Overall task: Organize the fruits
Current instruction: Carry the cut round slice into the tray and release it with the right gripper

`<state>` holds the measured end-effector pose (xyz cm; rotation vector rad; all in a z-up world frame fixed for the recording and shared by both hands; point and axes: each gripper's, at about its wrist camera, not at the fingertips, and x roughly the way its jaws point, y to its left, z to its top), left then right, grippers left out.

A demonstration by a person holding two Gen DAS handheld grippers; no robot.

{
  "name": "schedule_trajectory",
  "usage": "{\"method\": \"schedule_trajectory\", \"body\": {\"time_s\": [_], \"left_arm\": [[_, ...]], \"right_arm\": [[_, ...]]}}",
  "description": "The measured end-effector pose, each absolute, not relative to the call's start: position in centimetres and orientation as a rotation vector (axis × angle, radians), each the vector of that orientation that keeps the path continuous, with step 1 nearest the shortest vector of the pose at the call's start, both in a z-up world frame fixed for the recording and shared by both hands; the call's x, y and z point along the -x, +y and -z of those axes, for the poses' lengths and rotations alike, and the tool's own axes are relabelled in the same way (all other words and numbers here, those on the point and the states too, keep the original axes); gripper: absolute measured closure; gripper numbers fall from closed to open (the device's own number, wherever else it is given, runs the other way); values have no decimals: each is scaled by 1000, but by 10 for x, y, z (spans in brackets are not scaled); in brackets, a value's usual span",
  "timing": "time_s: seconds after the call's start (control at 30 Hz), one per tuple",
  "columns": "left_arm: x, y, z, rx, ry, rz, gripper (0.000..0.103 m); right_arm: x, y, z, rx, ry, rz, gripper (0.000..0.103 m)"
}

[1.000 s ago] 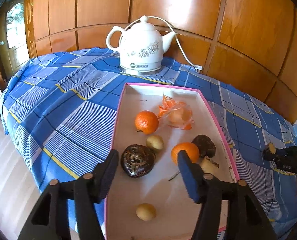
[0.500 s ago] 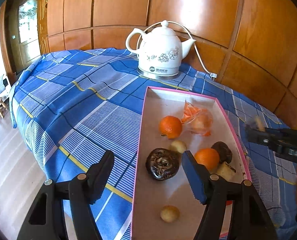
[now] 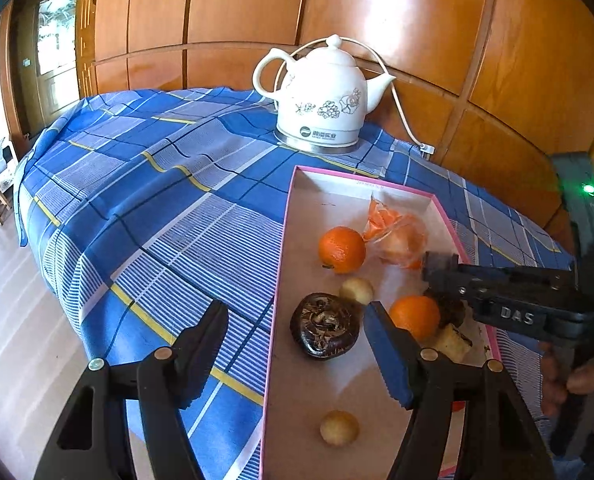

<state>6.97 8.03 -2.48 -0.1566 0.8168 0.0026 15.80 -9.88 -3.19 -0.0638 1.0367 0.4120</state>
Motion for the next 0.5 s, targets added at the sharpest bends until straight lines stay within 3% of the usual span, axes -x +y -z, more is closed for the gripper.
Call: {"method": "schedule_trajectory", "body": {"time_s": [0.23, 0.5], "left_arm": [[-70, 75, 26, 140, 815, 7, 31], [-63, 67, 21, 120, 795, 16, 23]], "right_arm": [[-149, -102, 26, 54, 1001, -402, 65], [-141, -101, 30, 17, 1005, -402, 65]]}}
